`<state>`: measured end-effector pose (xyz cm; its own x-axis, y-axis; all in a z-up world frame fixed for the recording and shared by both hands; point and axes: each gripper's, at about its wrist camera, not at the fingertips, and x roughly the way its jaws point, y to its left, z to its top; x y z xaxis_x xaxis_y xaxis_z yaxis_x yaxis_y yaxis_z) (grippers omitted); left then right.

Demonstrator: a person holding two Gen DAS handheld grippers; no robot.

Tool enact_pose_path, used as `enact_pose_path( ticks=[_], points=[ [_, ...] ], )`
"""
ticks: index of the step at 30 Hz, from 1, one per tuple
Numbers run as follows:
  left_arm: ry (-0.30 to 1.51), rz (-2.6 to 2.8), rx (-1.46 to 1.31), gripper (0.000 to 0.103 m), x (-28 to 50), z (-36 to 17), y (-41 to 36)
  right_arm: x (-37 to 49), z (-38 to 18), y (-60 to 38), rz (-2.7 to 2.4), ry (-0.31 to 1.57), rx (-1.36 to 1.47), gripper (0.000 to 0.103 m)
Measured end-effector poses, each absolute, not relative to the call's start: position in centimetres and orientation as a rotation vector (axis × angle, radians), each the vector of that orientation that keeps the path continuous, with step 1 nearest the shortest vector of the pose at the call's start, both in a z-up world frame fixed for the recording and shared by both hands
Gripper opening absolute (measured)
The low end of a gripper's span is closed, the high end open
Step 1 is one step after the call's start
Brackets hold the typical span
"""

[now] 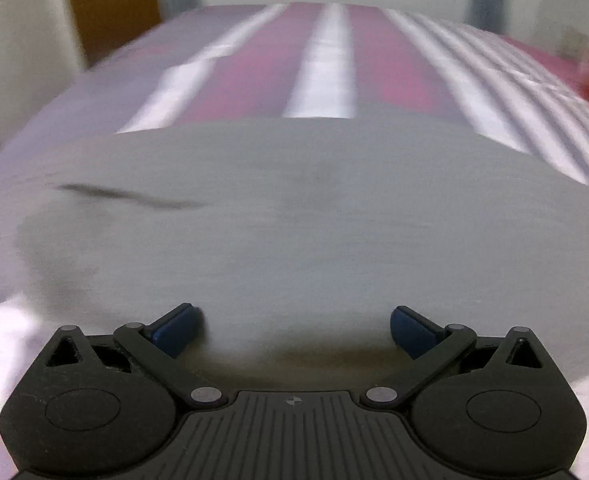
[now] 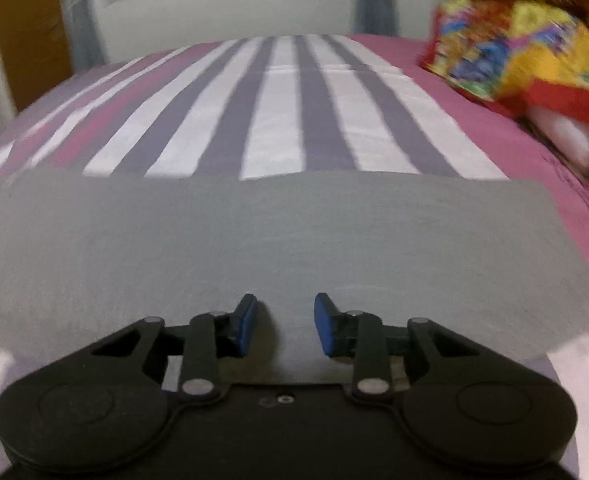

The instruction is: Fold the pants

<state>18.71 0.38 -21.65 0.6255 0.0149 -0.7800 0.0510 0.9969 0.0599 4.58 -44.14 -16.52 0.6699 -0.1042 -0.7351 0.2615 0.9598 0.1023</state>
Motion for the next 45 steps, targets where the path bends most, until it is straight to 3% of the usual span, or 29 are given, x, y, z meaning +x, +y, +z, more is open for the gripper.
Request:
enact_pose_path(
  ticks=[3,7,13,45],
  points=[
    [0.877,0.102,0.069,0.103,18.9,-21.8,4.7,3.9,-15.6,-44.0,-0.2,0.768,0.228,0.036],
    [0.871,0.154,0.052,0.103,19.3,-22.1,8.3,4.4,-17.6,-43.5,-0.202,0.843,0.151,0.035],
    [0.873,0.161,-0.026,0.103,18.5,-21.1,8.5,3.6,-15.8,-42.9,-0.212,0.803,0.162,0.037],
    [0.881,-0.327,0.1,0.103,15.5,-19.0,-14.5,1.5,-15.0,-47.8,-0.311,0.818,0.221,0.04]
  ],
)
